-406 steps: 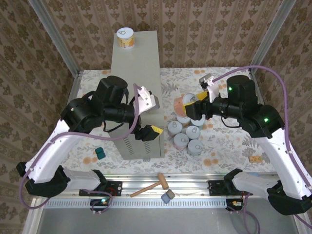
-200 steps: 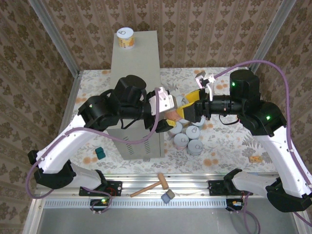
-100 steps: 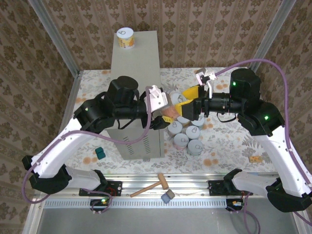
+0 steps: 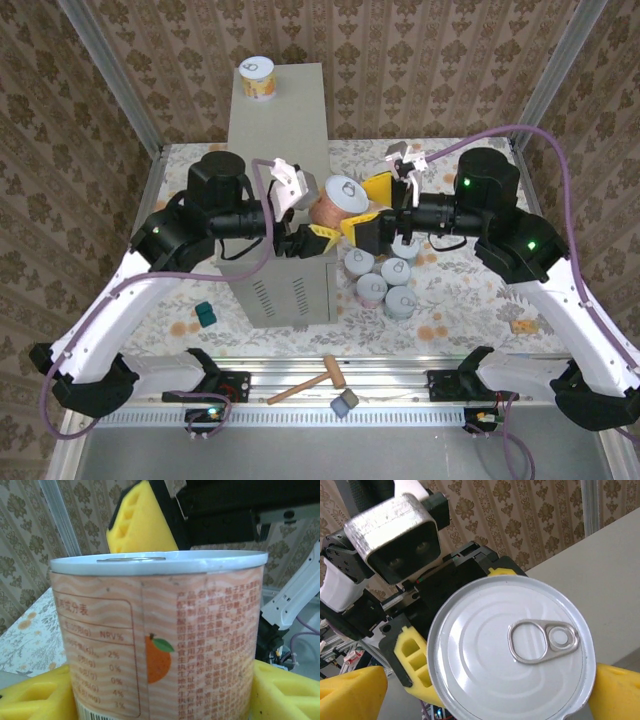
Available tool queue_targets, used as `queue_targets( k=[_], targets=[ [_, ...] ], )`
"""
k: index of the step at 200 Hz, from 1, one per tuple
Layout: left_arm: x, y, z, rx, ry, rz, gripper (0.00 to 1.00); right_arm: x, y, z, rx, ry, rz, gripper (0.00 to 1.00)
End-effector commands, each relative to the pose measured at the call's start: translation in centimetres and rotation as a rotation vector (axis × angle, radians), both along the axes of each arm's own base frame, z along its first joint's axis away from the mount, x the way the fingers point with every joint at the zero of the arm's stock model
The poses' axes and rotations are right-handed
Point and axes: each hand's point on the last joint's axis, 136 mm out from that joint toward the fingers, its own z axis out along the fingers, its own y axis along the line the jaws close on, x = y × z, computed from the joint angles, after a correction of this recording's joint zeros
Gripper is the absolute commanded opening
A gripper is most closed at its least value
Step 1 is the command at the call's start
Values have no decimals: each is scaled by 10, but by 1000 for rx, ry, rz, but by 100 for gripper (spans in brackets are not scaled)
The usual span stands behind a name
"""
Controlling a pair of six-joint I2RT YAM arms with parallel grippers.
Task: Place and organize the canned foods onto the counter
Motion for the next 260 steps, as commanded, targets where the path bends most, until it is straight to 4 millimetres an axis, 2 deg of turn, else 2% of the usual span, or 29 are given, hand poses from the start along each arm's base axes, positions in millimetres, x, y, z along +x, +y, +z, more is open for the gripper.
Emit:
queue_targets(
  k=[1,66,107,139,164,186,217,255,260],
  targets=[
    [-8,4,40,-137,-61,-27,53,4,13,-2,2,-26,8,100],
    [-5,6,38,-130,-46,-22,53,17,32,5,47,-29,-1,97],
    [0,-2,36,-122,5,-33,53,24,33,11,51,-31,-26,83],
    [-5,-5,35,-128,33,-69,54,31,33,19,48,-13,-57,75],
    [5,-2,33,-132,60,-41,67,41,29,22,47,-12,-120,71],
    [14,4,41,-144,125,-40,77,51,23,24,37,-20,-184,67],
    [13,16,55,-135,113,-15,94,66,16,26,-2,-55,-253,65],
    [8,31,76,-101,65,32,100,78,15,37,-70,-92,-274,65],
    [7,34,78,-96,61,45,100,87,22,29,-95,-78,-274,65]
  ],
)
